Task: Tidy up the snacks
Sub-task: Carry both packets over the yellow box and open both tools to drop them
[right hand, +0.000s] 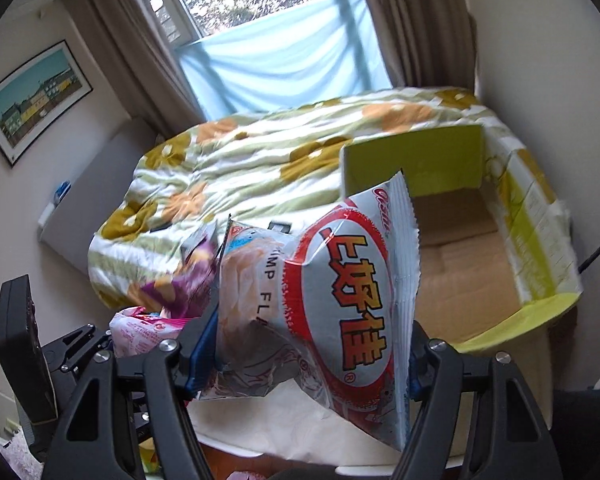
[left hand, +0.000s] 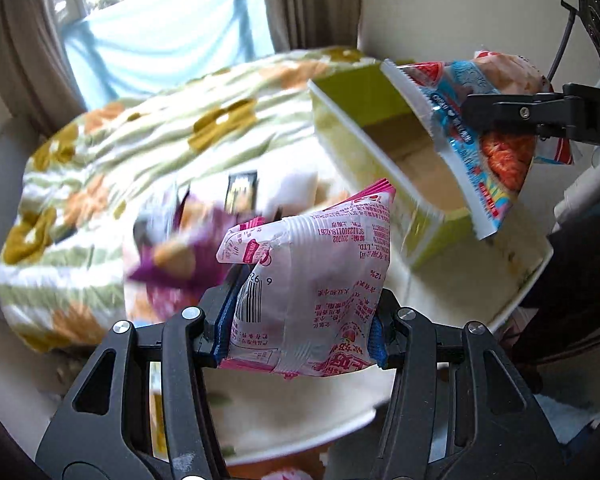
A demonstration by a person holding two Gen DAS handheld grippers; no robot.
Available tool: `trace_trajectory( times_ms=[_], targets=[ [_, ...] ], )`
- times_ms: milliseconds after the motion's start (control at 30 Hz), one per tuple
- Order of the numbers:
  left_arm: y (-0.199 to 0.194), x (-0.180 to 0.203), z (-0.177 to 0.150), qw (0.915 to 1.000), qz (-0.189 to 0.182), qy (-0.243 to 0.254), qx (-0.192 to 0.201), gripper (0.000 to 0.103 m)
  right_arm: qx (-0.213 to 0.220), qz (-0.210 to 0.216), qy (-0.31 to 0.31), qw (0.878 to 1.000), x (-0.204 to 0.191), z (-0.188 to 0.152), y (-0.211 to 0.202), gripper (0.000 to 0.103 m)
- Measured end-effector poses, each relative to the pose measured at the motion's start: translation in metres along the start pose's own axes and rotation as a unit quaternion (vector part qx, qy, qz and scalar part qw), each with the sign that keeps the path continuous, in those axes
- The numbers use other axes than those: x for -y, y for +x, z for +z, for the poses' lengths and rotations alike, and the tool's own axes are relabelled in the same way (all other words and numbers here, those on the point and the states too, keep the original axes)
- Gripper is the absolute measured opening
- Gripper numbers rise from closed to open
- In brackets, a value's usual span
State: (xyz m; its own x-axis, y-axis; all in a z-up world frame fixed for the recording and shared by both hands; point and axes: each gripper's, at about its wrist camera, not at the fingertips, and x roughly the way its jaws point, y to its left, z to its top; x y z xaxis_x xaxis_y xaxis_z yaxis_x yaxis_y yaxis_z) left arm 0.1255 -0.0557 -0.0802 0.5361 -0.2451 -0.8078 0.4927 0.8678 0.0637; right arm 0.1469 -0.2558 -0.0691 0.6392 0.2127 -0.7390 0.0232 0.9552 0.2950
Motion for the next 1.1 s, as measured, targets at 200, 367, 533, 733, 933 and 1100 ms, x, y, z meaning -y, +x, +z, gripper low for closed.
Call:
trace_trajectory(
  times_ms=[200, 367, 533, 733, 933, 1100],
  targets=[
    [0.024, 0.025, 0.074, 0.9998, -0.001, 0.0, 0.022, 0.048, 0.014, -0.011, 0.01, 1.0, 0.045, 0.043, -0.005, 0.068],
    [0.056, 0.05, 0.141, 0.9994, 0.0, -0.023, 0.025, 0.048, 0.001, -0.013, 0.011, 1.0, 0.096, 0.079, 0.005, 0.068],
    [0.112, 0.078, 0.194, 0.9991, 0.001, -0.041, 0.006, 0.048, -0.021, -0.02, 0.001, 1.0, 0.147, 0.103, 0.028, 0.068],
    [0.185, 0.106, 0.234, 0.9968, -0.006, -0.066, -0.043, 0.048, -0.051, -0.012, 0.0, 0.999, 0.192, 0.119, 0.052, 0.068],
    [0.233, 0.113, 0.239, 0.993, 0.008, -0.079, -0.088, 0.066, -0.075, -0.006, 0.003, 0.997, 0.212, 0.121, 0.073, 0.068],
    [0.227, 0.107, 0.227, 0.9936, 0.026, -0.08, -0.076, 0.102, -0.08, -0.012, -0.008, 0.997, 0.215, 0.117, 0.084, 0.069]
  ],
)
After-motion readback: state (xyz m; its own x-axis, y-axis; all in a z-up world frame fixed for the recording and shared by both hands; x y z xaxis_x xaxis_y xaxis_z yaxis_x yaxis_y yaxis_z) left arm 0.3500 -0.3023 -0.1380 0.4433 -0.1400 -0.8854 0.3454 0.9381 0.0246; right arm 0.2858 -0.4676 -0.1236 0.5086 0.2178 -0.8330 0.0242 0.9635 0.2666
